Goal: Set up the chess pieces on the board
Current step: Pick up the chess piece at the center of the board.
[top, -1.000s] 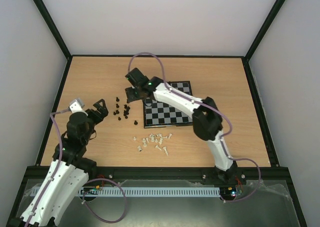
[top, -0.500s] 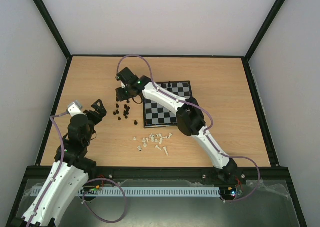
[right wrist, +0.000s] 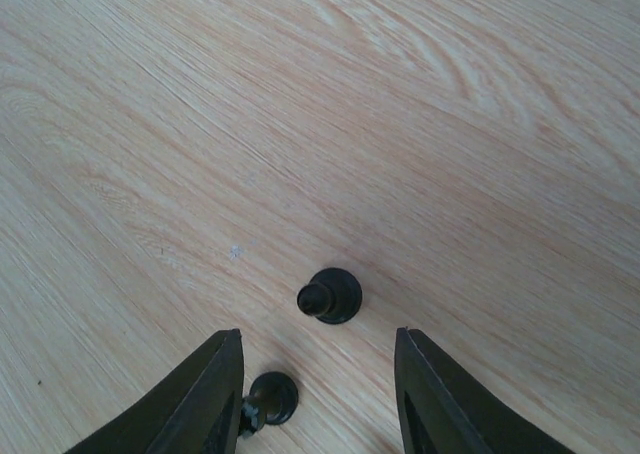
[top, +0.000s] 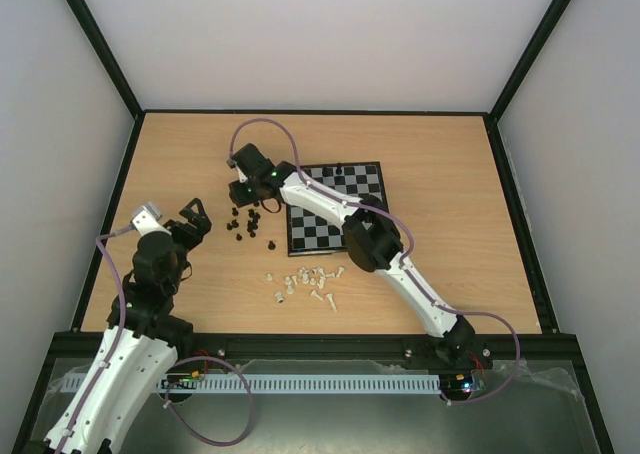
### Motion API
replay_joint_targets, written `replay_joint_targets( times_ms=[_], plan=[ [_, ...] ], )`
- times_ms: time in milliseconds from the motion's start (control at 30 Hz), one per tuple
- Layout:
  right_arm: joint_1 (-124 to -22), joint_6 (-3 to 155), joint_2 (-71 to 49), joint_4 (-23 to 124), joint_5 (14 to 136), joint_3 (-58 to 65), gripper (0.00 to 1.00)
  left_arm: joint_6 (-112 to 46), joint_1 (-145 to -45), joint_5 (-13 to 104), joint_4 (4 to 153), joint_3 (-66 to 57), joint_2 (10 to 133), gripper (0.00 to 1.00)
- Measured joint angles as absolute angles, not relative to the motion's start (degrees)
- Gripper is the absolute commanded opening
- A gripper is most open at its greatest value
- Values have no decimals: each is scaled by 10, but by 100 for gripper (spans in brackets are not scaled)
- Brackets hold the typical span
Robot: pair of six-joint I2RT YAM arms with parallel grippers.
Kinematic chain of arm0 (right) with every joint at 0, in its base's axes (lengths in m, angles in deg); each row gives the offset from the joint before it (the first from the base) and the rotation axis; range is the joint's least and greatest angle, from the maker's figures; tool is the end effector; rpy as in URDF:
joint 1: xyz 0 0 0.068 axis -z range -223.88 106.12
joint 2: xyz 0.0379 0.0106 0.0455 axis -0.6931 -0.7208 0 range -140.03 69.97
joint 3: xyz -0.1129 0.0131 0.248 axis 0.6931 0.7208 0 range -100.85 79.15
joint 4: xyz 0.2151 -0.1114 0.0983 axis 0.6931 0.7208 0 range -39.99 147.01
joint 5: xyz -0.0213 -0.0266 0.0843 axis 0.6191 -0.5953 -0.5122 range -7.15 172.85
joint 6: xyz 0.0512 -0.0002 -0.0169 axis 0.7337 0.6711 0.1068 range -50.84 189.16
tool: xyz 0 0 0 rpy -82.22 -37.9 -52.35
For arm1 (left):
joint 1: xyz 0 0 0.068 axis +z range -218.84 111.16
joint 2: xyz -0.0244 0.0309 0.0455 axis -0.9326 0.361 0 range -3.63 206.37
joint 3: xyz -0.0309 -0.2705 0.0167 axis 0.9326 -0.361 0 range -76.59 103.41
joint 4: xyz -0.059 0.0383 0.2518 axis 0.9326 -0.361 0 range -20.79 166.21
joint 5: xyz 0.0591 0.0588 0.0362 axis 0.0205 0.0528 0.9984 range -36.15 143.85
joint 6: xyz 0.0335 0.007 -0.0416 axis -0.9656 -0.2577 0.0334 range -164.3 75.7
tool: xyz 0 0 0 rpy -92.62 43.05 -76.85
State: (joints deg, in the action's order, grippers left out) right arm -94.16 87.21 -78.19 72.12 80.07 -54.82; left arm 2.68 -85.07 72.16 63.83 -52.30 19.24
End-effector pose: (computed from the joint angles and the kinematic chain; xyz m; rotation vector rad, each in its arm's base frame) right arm 0.3724 0.4508 0.1861 -0.6651 2.1996 0.6994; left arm 0.1241 -0.0245 0.2616 -0.6944 1.6405 -0.5212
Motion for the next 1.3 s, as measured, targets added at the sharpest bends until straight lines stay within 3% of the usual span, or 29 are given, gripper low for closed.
replay_joint_targets(
  times_ms=[1300],
  plan=[
    [-949, 874, -833, 663, 825, -584, 25, 27, -851, 730, 637, -523, 184, 100]
  ],
)
